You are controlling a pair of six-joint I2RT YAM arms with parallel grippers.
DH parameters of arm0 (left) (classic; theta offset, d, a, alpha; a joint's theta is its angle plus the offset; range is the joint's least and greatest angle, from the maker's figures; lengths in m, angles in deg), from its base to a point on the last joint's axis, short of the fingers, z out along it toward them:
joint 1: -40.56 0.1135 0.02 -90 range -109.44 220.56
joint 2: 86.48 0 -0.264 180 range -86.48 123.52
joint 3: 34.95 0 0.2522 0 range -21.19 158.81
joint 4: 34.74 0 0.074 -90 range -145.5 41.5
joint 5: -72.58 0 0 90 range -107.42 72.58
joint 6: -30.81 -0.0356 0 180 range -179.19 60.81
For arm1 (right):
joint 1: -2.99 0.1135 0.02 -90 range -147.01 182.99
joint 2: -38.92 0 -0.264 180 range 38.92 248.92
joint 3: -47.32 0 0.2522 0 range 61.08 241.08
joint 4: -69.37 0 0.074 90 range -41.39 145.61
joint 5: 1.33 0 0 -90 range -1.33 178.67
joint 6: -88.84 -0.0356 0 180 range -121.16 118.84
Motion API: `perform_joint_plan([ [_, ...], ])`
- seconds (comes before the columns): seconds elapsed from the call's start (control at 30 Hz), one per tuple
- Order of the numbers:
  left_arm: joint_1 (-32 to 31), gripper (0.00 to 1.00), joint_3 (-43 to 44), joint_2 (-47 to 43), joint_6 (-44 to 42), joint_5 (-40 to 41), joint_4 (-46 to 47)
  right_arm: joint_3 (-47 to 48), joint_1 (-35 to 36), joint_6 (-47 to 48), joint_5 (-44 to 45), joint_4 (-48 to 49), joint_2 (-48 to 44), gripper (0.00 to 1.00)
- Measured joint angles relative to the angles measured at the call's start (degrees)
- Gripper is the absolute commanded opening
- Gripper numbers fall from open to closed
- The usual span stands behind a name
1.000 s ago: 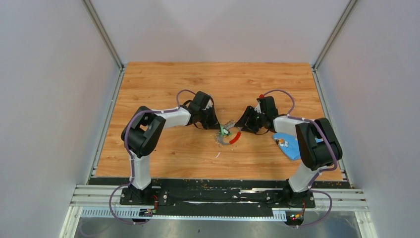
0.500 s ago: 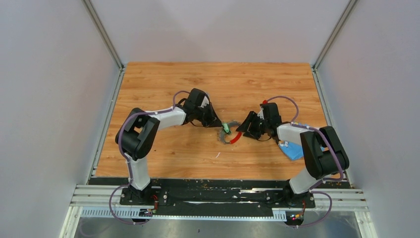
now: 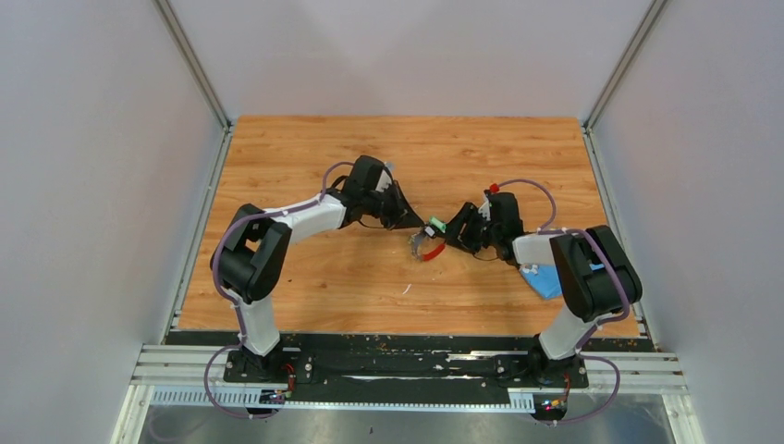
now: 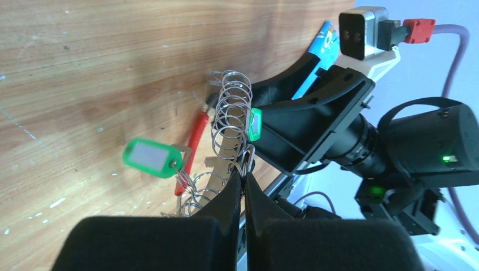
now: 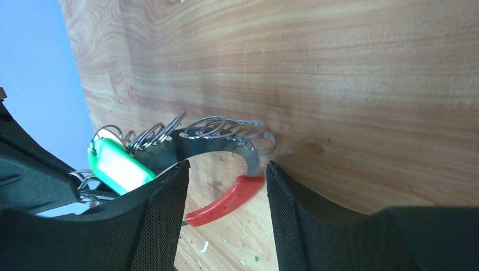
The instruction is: Remove the keys from the keyring
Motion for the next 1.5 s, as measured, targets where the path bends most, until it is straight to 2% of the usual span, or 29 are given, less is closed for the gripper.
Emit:
perform_joint_plan([
  [0.17,-0.2,0.00,1.7,-0.8,1.0,-0.3,-0.7,-4.0,0.0,0.0,0.3,12.2,1.6,0.57],
  [0.3,-0.3,0.00,2.8,-2.1,1.6,-0.7,-1.0,-7.6,0.0,-1.4,-0.7,27.2,5.6,0.58],
  [0.47,-0.3,0.00,3.1,-3.7,2.2,-0.8,-1.9,-10.5,0.0,-7.5,-2.6,48.6,14.5,0.59],
  [0.63,-0.3,0.00,4.7,-6.1,3.0,-0.8,-3.3,-12.4,0.0,-12.8,-3.3,58.0,16.4,0.59],
  [0.97,-0.9,0.00,6.5,-9.5,7.6,-1.0,-2.7,-14.8,0.0,-15.6,-3.1,61.7,-0.9,0.59],
  [1.13,-2.0,0.00,8.0,-11.1,9.3,-0.8,-2.8,-14.8,0.0,-15.5,-2.8,60.9,-5.7,0.58],
  [1.5,-4.4,0.00,11.6,-18.4,11.2,-0.4,-4.1,-17.2,0.0,-10.3,-2.2,50.2,-19.1,0.68],
])
